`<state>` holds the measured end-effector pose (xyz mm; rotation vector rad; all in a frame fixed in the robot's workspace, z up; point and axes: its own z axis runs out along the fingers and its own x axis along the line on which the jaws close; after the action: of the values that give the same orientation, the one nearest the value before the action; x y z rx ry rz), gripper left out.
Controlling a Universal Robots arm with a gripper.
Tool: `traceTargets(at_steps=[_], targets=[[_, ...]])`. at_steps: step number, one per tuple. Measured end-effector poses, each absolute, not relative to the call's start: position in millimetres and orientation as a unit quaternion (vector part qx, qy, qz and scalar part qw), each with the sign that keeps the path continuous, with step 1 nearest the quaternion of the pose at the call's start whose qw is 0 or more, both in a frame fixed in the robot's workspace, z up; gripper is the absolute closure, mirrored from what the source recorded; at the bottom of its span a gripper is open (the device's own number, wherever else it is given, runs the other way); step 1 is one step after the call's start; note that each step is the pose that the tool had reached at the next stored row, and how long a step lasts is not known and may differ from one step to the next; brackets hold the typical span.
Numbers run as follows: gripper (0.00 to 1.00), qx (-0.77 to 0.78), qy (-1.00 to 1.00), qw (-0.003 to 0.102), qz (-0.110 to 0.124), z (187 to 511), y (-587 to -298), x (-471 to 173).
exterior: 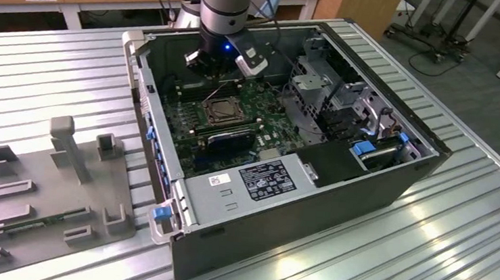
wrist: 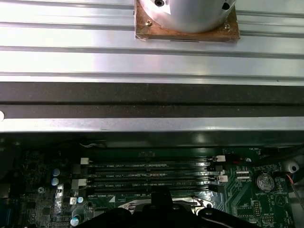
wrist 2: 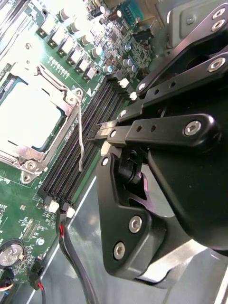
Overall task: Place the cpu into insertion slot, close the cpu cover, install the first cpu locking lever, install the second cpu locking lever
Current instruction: 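Install the first cpu locking lever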
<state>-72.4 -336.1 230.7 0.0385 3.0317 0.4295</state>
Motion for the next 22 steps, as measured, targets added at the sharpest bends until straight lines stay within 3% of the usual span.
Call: traceTargets(at_steps=[22], targets=[[0.89,0.013,0.989,0.039,0.143,219,-336,-67]])
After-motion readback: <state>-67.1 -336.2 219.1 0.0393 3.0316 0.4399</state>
